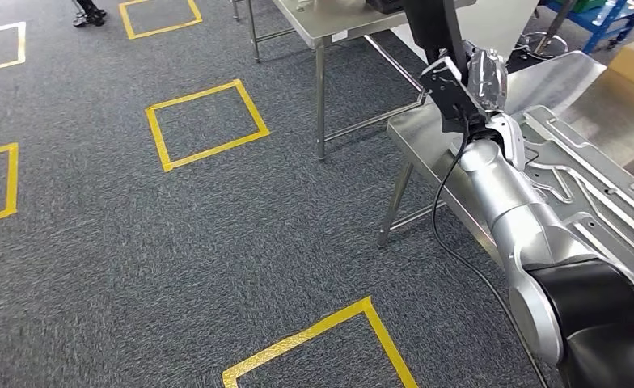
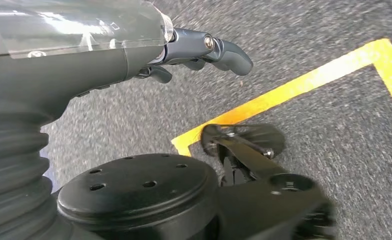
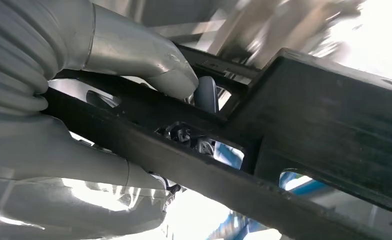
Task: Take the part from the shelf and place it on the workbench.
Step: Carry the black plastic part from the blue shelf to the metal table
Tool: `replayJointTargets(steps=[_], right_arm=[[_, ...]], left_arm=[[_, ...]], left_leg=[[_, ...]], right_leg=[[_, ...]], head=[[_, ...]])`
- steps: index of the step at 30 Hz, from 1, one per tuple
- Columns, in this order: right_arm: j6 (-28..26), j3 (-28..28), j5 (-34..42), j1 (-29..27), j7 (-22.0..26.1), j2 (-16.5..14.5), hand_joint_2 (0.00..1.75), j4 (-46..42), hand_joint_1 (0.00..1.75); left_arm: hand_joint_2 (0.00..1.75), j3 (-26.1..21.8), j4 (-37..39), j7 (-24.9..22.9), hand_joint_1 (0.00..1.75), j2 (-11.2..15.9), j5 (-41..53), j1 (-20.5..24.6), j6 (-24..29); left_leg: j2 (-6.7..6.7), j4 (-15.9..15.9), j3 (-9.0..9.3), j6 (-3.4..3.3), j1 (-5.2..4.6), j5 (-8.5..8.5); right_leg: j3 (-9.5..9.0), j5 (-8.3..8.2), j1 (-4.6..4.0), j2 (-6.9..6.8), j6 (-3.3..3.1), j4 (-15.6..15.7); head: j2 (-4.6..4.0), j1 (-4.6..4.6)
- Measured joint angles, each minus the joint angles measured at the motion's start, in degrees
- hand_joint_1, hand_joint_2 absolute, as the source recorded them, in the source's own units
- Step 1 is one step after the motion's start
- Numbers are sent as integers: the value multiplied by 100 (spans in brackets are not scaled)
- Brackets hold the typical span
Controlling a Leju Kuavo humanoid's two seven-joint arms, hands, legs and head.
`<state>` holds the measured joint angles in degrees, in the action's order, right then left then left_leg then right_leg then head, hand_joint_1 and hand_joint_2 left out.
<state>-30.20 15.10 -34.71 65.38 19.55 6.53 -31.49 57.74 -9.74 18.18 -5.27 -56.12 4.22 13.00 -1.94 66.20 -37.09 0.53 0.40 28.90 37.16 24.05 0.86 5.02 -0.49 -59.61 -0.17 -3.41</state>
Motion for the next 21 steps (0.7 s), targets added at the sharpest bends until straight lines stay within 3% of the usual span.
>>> replayJointTargets(steps=[1,3,5,7,9,11,12,13,14,16,18,20,21], right_arm=[[-60,75,-195,67,-105,-9,175,44,175],[-135,208,-447,155,-247,-24,175,122,175],[-215,346,-800,198,-476,-5,175,191,175],[-336,547,-1425,295,-883,23,175,280,175],[-410,820,-2158,452,-1378,26,175,396,175],[-395,1112,-2772,573,-1830,21,175,526,175],[-362,1245,-3021,613,-2016,20,175,587,175],[-316,1371,-3247,652,-2189,20,175,643,175],[-261,1488,-3445,694,-2340,19,175,692,175],[-165,1688,-3732,782,-2548,5,175,761,175],[-115,1828,-3878,835,-2657,-39,175,819,175],[-94,1915,-3944,847,-2714,-73,175,883,175],[-85,1948,-3961,848,-2728,-88,175,912,175]], left_arm=[[175,-1,1,1,0,-1,-13,-5,4],[175,-2,3,-1,0,-2,-31,-15,7],[175,-3,3,-4,0,-2,-46,-12,7],[175,-3,3,-11,0,-4,-67,-5,12],[175,-4,3,-19,0,-8,-86,-11,31],[175,-7,3,-17,0,-9,-100,-22,54],[175,-9,3,-11,0,-9,-111,-23,62],[175,-11,3,-4,0,-11,-125,-21,66],[175,-14,3,6,0,-15,-139,-18,68],[175,-23,3,21,0,-20,-169,-12,68],[175,-34,3,29,0,-20,-192,-11,69],[175,-42,3,31,0,-20,-205,-9,70],[175,-44,3,31,0,-19,-209,-4,72]], left_leg=[[-150,-352,141,-13,15,-148],[-331,-652,265,-43,17,-227],[-202,-711,291,-107,5,-255],[-46,-806,322,-198,8,-310],[108,-853,334,-255,-12,-336],[262,-849,333,-270,-26,-329],[337,-843,334,-272,-26,-320],[410,-832,336,-268,-25,-308],[479,-816,338,-260,-24,-291],[600,-775,340,-221,-45,-247],[711,-756,347,-172,-77,-213],[832,-762,374,-122,-88,-191],[812,-737,380,-88,-77,-153]], right_leg=[[17,-5,8,78,21,-10],[64,-39,39,221,97,0],[97,-77,68,320,183,33],[181,36,35,58,224,-111],[437,361,-1,-330,235,-682],[738,626,4,-439,255,-1362],[790,627,9,-455,267,-1492],[727,525,13,-481,276,-1393],[554,347,14,-538,279,-1075],[152,70,-24,-784,246,-301],[-5,7,-83,-892,173,39],[-1,-12,-96,-754,104,56],[-11,-25,-83,-686,76,77]], head=[[0,0],[1,-2],[2,-2],[1,3],[1,9],[0,11],[0,11],[0,11],[0,11],[1,11],[1,11],[1,11],[1,11]])
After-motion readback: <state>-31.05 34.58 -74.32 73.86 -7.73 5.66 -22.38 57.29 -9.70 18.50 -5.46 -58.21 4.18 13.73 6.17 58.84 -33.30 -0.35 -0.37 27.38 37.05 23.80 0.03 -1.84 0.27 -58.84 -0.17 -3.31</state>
